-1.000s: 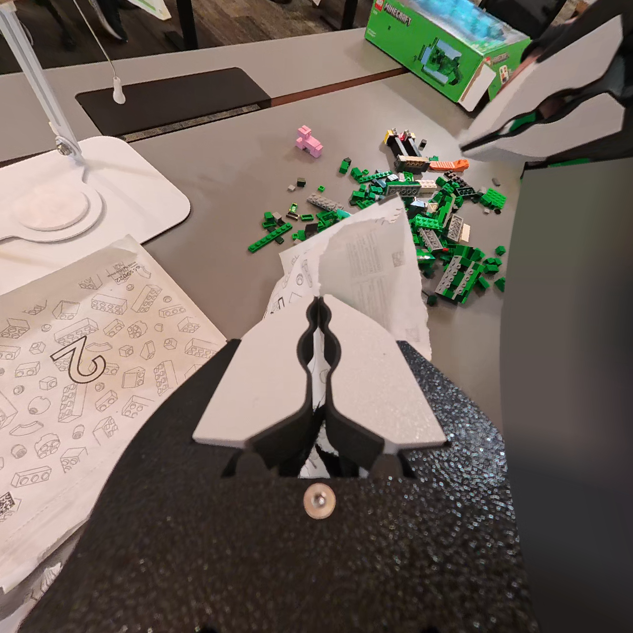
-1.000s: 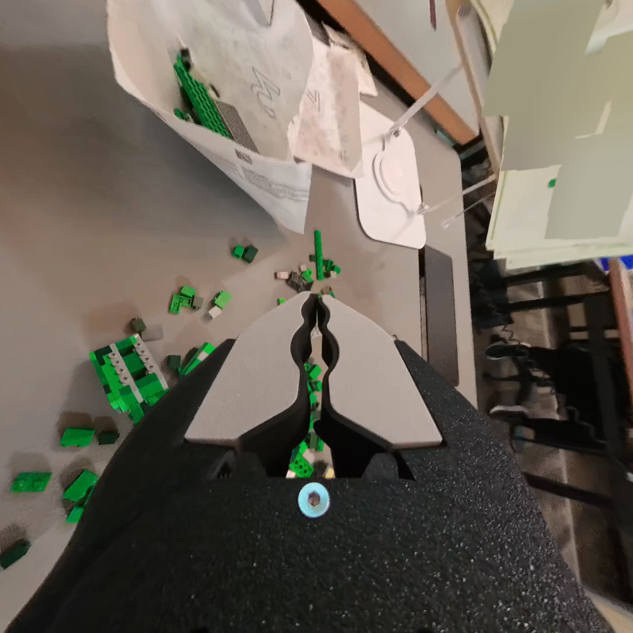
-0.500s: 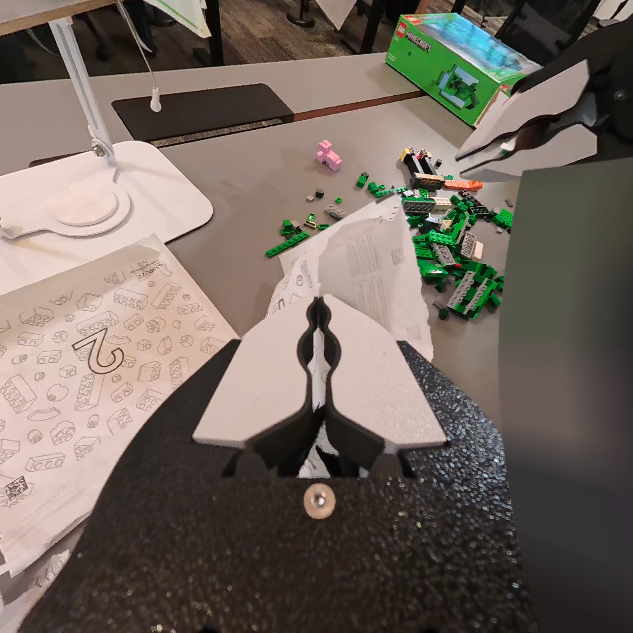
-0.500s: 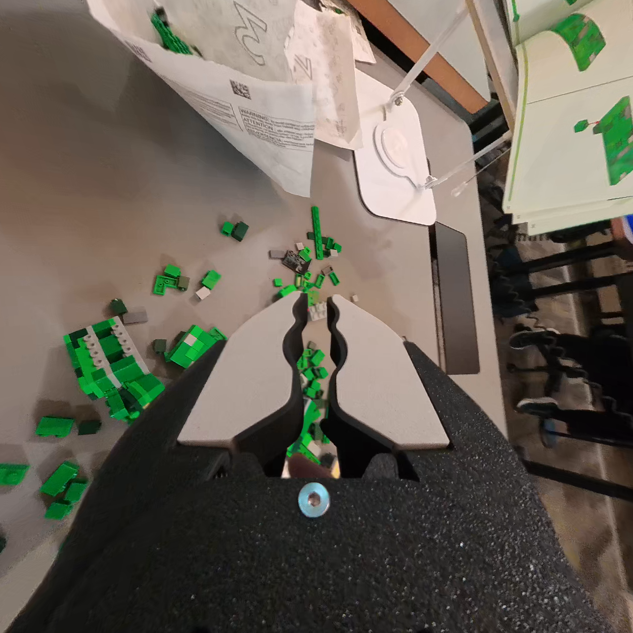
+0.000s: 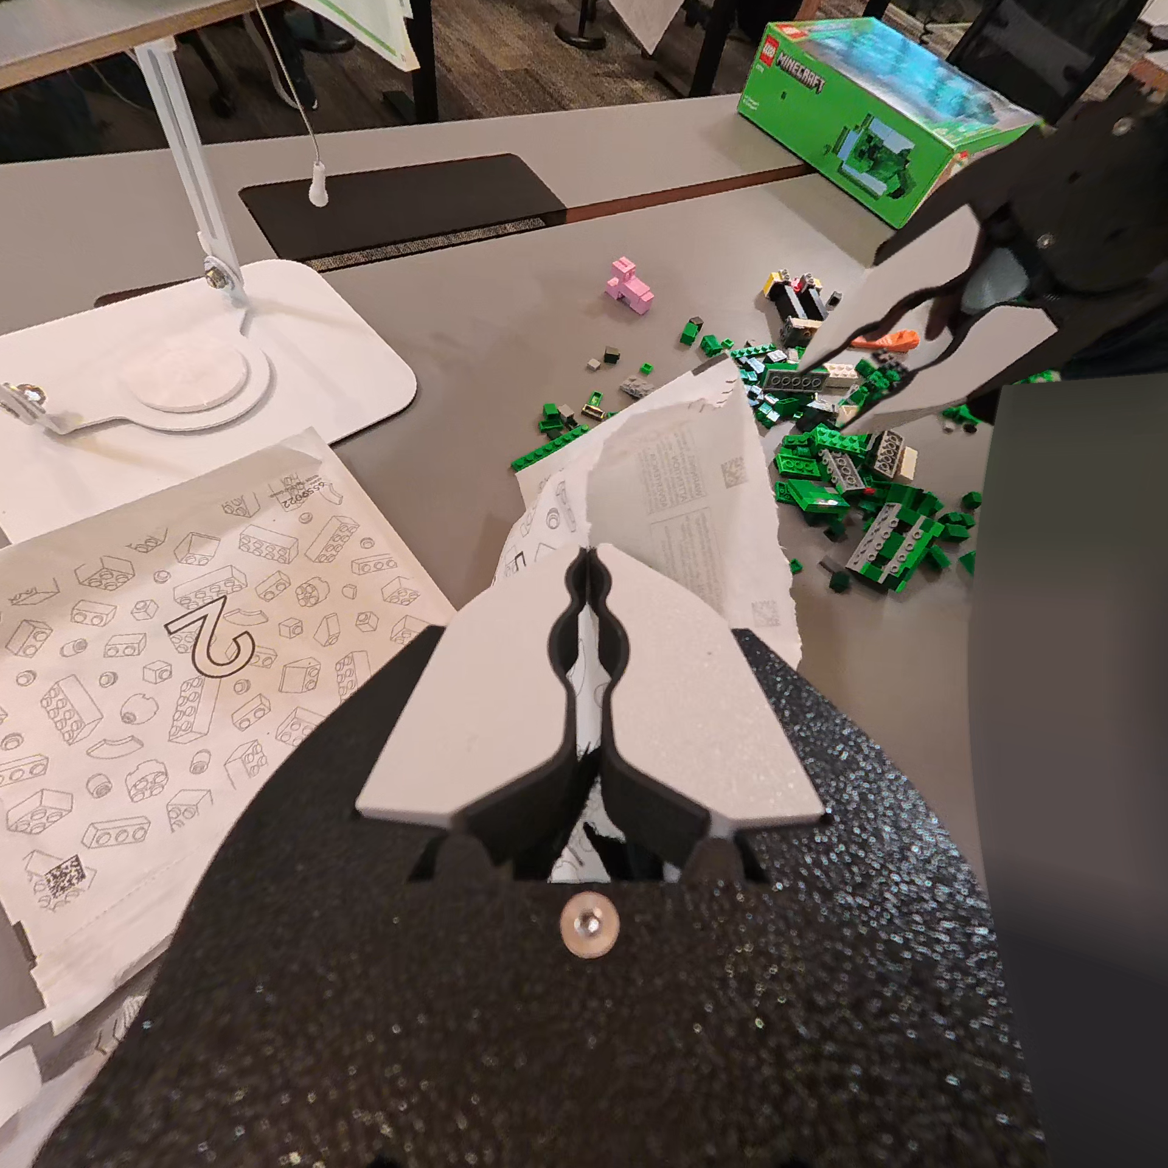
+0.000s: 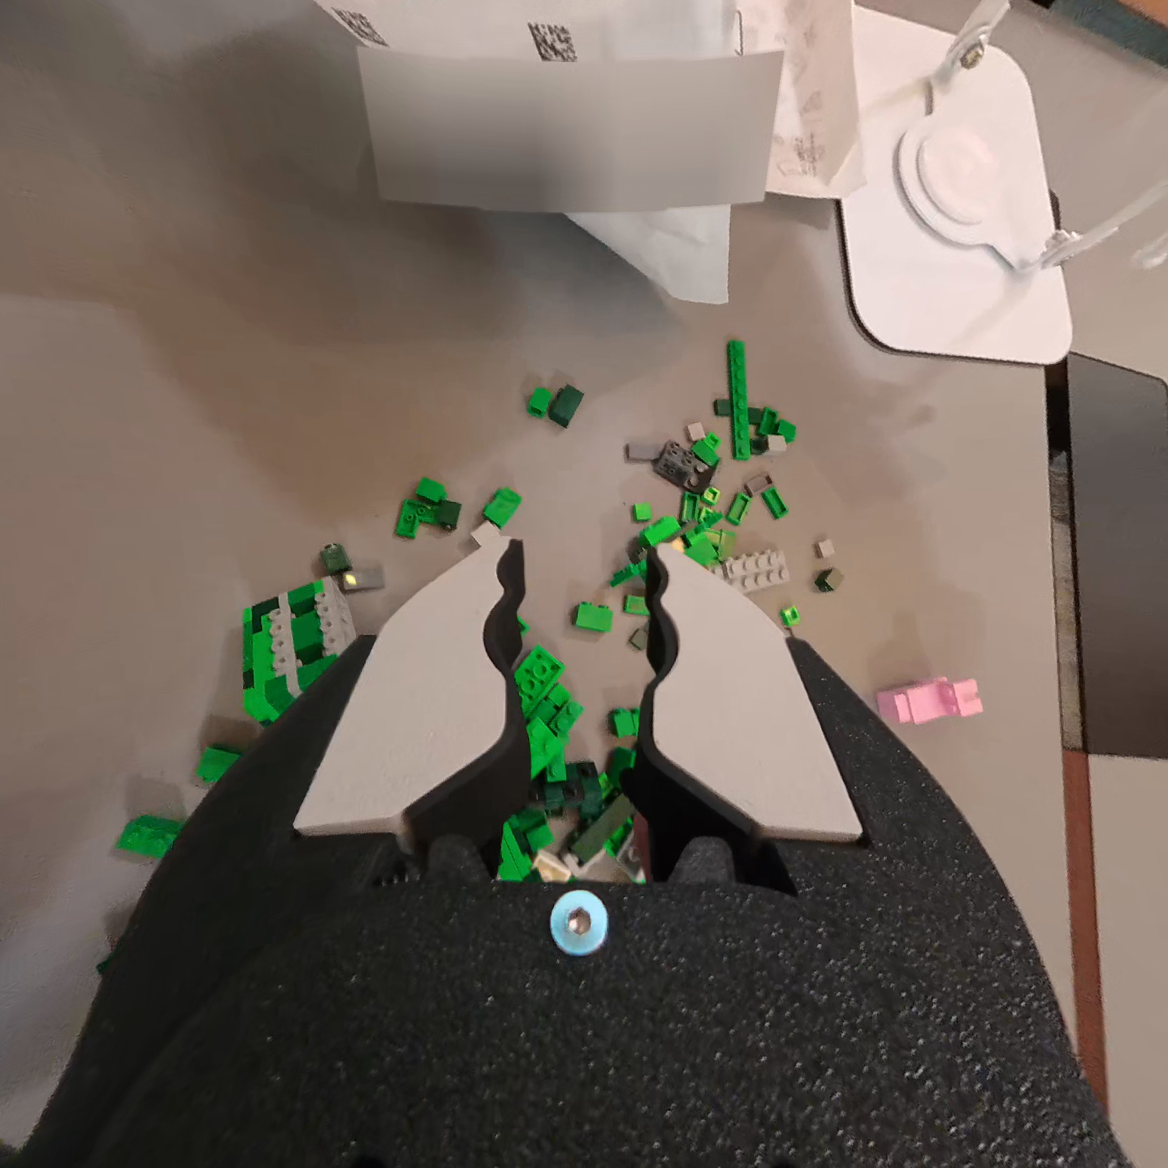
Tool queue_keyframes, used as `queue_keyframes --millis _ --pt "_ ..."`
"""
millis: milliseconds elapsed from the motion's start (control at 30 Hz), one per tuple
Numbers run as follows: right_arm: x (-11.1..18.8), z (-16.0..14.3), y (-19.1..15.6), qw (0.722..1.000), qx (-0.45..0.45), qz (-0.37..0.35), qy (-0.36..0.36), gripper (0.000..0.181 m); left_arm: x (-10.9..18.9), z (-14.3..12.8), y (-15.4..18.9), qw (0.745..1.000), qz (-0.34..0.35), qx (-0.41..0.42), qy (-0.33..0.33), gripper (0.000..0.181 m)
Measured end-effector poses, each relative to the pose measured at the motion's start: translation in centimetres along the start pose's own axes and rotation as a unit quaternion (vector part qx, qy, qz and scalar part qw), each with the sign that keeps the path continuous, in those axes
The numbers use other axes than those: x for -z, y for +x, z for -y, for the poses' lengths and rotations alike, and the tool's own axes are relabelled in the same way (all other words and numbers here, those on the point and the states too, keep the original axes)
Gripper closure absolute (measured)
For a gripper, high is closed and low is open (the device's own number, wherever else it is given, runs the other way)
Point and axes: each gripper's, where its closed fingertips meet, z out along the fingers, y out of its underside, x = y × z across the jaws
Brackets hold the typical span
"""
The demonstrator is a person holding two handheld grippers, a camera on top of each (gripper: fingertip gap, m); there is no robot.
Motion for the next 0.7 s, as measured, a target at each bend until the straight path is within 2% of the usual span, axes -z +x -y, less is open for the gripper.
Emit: queue_keyframes --millis 33,367,700 --pt "-0.2 0.3 -0.3 1.0 0.004 0.007 0.005 0.145 0.0 0.0 0.0 1.0 0.0 0.0 0.0 0.181" --pt "-3.9 0.6 -2.8 0.997 0.028 0.068 -0.033 0.143 0.0 0.0 0.0 1.0 0.002 -0.003 0.0 0.181" --pt "-3.8 0.8 -2.5 0.998 0.027 0.057 -0.028 0.139 -0.2 0.0 0.0 1.0 -0.002 -0.002 -0.001 0.181"
